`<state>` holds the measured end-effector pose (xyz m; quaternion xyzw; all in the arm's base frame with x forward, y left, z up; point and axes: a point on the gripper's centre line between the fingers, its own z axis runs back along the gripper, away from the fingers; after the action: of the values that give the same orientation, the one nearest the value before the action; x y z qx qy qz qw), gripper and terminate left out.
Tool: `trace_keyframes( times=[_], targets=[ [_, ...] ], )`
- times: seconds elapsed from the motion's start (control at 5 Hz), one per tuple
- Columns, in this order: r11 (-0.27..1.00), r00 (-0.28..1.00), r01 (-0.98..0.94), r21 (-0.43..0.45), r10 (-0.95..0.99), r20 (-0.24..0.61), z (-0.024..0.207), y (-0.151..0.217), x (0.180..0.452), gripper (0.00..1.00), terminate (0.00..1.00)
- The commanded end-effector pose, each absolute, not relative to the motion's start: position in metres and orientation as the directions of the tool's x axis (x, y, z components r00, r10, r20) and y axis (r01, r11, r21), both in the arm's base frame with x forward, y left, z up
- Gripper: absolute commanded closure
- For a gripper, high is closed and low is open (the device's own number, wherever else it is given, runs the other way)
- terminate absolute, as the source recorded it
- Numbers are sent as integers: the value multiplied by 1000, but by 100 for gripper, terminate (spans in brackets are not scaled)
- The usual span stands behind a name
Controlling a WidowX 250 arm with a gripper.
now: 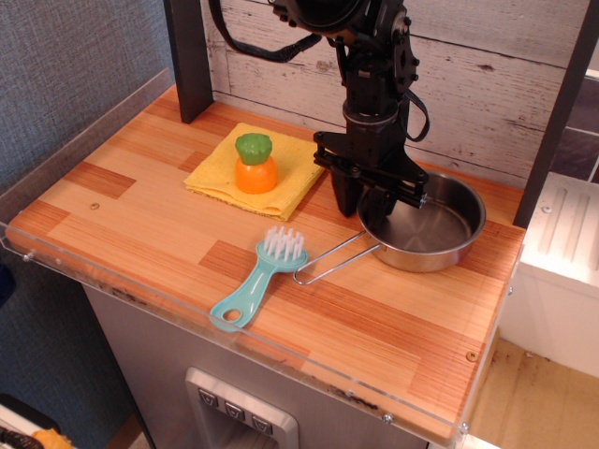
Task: Place the silver pot to the left of the yellow cloth.
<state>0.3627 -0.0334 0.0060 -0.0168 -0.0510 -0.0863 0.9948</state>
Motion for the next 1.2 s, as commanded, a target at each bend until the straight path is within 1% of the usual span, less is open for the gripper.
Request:
trace_keyframes(
  times=[0.0, 0.2, 0.4, 0.6, 0.8, 1.0],
  targets=[
    [986, 974, 163, -29, -156, 166, 20, -43, 358, 100, 0],
    [988, 978, 136, -69, -123, 167, 20, -46, 354, 100, 0],
    [982, 974, 135, -132, -106, 203, 41, -51, 347, 100, 0],
    [976, 963, 127, -176, -79, 258, 78, -36, 333, 100, 0],
    [974, 955, 111, -199, -49, 293, 111, -4, 313, 100, 0],
    [987, 967, 92, -130, -57, 247, 123, 42, 291, 100, 0]
  ],
)
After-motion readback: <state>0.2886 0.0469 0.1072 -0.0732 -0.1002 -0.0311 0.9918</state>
